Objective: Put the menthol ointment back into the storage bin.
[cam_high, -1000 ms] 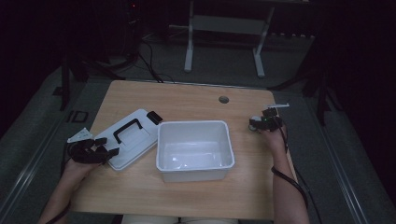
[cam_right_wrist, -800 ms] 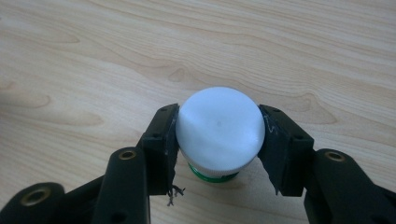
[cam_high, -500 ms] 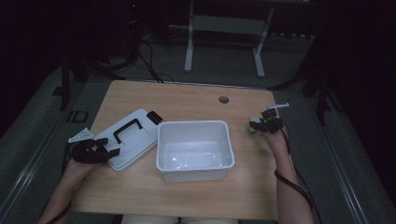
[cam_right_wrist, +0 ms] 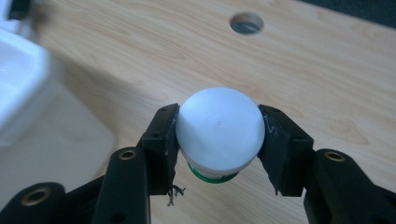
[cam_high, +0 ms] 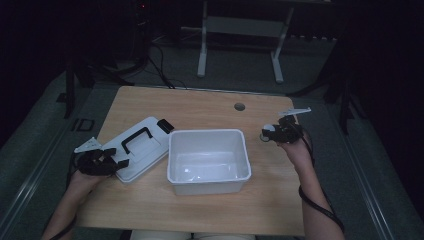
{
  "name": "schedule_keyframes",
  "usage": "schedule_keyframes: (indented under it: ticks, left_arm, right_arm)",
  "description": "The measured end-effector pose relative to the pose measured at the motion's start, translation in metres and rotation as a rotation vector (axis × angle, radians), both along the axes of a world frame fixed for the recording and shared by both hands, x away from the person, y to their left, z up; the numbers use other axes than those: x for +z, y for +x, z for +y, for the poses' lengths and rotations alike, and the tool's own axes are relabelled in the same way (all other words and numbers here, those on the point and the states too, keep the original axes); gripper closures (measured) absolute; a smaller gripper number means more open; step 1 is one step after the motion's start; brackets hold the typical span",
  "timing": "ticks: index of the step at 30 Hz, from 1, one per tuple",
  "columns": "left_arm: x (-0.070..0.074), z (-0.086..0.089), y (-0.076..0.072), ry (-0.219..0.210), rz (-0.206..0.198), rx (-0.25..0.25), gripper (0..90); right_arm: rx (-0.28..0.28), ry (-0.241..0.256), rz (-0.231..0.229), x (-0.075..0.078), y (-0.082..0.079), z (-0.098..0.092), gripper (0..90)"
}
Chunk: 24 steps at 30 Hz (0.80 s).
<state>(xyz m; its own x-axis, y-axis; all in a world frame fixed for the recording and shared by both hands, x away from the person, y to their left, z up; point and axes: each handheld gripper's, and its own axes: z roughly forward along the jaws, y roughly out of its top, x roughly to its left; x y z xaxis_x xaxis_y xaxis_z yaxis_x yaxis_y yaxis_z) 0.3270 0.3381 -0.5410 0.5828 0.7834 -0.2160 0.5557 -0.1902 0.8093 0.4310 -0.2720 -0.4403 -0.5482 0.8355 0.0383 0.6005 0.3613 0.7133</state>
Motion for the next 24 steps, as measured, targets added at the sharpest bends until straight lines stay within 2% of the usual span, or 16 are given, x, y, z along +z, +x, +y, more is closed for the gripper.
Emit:
schedule_keyframes:
  ticks: [1,2,3,5,6,7,11,13,14,19,24]
  left_arm:
    - [0.000,0.000,0.000,-0.007,0.001,-0.004,14.3]
    - [0.000,0.000,0.000,-0.006,-0.001,0.001,14.3]
    - [0.000,0.001,0.000,-0.012,0.001,-0.002,14.3]
    - [0.000,0.001,-0.001,-0.009,0.001,0.001,14.3]
    - [0.000,0.001,-0.001,-0.007,0.003,-0.003,14.3]
    - [0.000,0.000,-0.001,-0.005,0.003,-0.003,14.3]
    - [-0.001,0.000,-0.001,0.007,0.004,-0.007,14.3]
    - [-0.001,-0.001,0.000,0.010,0.005,-0.011,14.3]
    - [-0.001,-0.001,0.000,0.008,0.005,-0.009,14.3]
    - [-0.001,-0.001,-0.001,0.006,0.005,-0.009,14.3]
    - [-0.001,0.001,-0.001,-0.002,0.006,-0.008,14.3]
  right_arm:
    - [0.012,0.004,-0.005,0.006,-0.002,0.002,50.4]
    - [0.029,0.014,-0.017,0.018,-0.008,0.006,50.4]
    - [0.029,0.014,-0.017,0.018,-0.008,0.006,50.4]
    - [0.049,0.013,-0.035,0.030,-0.013,0.011,50.4]
    - [0.067,0.017,-0.053,0.042,-0.017,0.016,50.4]
    - [0.067,0.017,-0.053,0.042,-0.017,0.016,50.4]
    - [0.107,0.020,-0.073,0.060,-0.024,0.028,50.4]
    - [0.151,0.020,-0.081,0.070,-0.028,0.039,50.5]
    - [0.151,0.020,-0.081,0.070,-0.028,0.039,50.5]
    - [0.225,0.057,-0.093,0.082,-0.036,0.060,50.4]
    - [0.310,0.060,-0.100,0.086,-0.044,0.086,50.5]
